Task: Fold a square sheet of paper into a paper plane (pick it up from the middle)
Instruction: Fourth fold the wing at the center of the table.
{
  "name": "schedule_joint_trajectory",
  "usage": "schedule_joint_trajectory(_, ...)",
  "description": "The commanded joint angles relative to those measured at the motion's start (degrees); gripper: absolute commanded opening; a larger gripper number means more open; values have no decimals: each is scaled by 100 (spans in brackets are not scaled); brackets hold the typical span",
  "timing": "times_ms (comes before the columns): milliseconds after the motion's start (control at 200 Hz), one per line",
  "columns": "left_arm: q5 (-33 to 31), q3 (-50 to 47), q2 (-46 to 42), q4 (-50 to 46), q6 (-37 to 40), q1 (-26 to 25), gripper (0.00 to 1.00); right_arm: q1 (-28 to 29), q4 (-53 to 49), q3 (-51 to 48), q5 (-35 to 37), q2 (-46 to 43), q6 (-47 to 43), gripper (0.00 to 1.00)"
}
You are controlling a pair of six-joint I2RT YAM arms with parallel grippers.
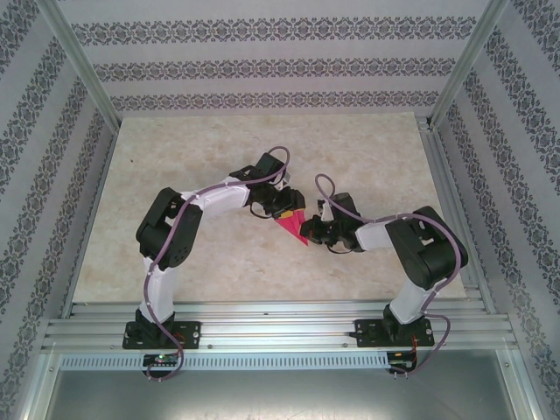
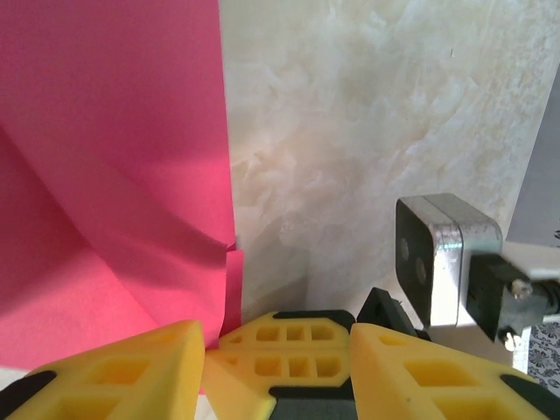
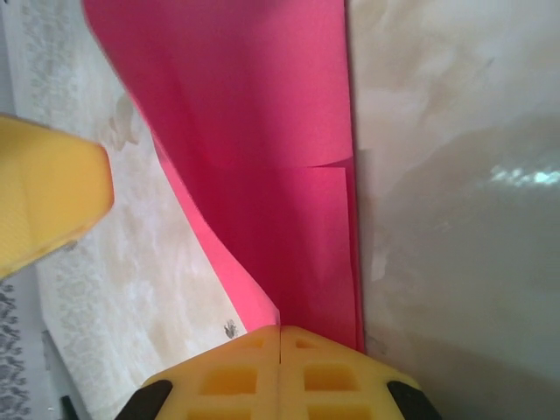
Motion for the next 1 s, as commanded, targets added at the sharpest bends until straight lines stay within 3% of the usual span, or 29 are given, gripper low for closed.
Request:
schedule_joint_trajectory(0,-49,18,-124,104,-5,40,48,-122,636,-94,-227,194,410,0)
schedule_joint_trajectory(220,-112,65,-168,75,73,48,47,-230,1393,-414,-254,63,762,0)
schedule_joint_trajectory(380,-151,77,-54,10,76,41,45,-256,1031,-376,-178,-101,614,0)
schedule_joint_trajectory(634,-329,-28,85,33,30,43,28,-308,281,-244,-33,-368,275,0)
schedule_joint_trajectory(994,-177,102,283,189,71,44,38,-367,70,-128,48,-307,298,0)
